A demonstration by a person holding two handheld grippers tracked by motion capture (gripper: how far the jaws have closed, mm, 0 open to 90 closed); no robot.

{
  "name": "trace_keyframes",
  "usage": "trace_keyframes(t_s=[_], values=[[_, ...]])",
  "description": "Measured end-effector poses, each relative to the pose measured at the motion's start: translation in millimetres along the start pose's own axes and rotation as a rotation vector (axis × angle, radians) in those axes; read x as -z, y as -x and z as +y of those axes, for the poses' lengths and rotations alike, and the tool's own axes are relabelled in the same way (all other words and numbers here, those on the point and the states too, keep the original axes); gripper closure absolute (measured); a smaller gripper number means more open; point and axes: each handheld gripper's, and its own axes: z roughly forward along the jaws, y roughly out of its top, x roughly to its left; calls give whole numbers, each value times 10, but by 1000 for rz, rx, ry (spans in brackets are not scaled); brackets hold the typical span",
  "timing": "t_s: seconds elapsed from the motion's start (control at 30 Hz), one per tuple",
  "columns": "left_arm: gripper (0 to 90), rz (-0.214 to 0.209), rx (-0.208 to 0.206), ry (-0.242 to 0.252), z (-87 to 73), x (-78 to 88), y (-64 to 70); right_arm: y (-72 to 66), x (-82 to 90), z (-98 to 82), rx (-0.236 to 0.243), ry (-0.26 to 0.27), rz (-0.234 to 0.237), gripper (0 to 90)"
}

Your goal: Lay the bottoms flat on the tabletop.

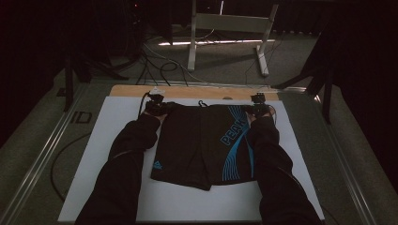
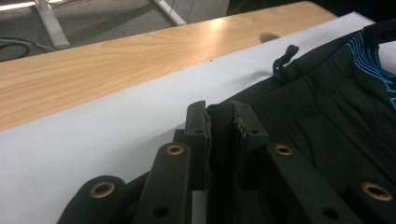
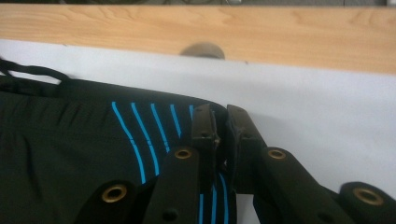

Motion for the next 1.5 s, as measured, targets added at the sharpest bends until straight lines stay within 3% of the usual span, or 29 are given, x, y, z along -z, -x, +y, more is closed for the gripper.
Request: trace_keyframes(t_s=[0.03,0.3,0.33,0.57,0.67,0.7,0.73,0.77,0.8,0.87,0.9,1.0,1.13,1.2,1.33,1.37,1.47,1.5], values=[[791,18,-15,-3,7,-34,22,-3,-16,-10,-3,0,-9,829],[787,69,-2,-54,-36,-145,21,-17,-110,-38,-10,-18,-42,827],[787,84,-15,-71,-39,-171,31,-15,-131,-49,-16,-20,-50,824],[761,100,-4,-78,-30,-177,39,-20,-137,-43,-19,-15,-53,808],[602,118,25,-95,-39,-150,-9,-30,-110,-10,-51,-1,-32,642],[545,123,66,-102,-34,-131,-34,-37,-101,2,-58,-3,-26,593],[485,123,66,-102,-34,-131,-34,-37,-101,2,-58,-3,-26,593],[485,123,66,-102,-34,-131,-34,-48,-92,17,-56,-3,-27,593],[362,126,76,-96,-15,-104,-32,-67,-66,44,-56,6,-8,494],[342,118,78,-83,14,-64,-19,-83,-50,58,-58,13,0,473],[264,110,84,-58,43,-24,-7,-116,-24,81,-52,16,26,431],[162,86,74,-46,80,23,5,-177,15,107,-27,27,49,383],[88,83,26,-28,152,134,45,-245,78,127,11,46,93,293],[51,74,18,-23,180,189,48,-272,111,132,27,55,141,210],[40,68,17,-1,202,279,50,-309,174,129,33,68,172,176],[40,64,4,7,202,331,64,-317,211,118,58,80,193,151],[30,56,-14,16,188,378,94,-323,250,106,74,92,210,143],[30,33,-20,27,177,401,112,-328,268,98,73,94,214,140]])
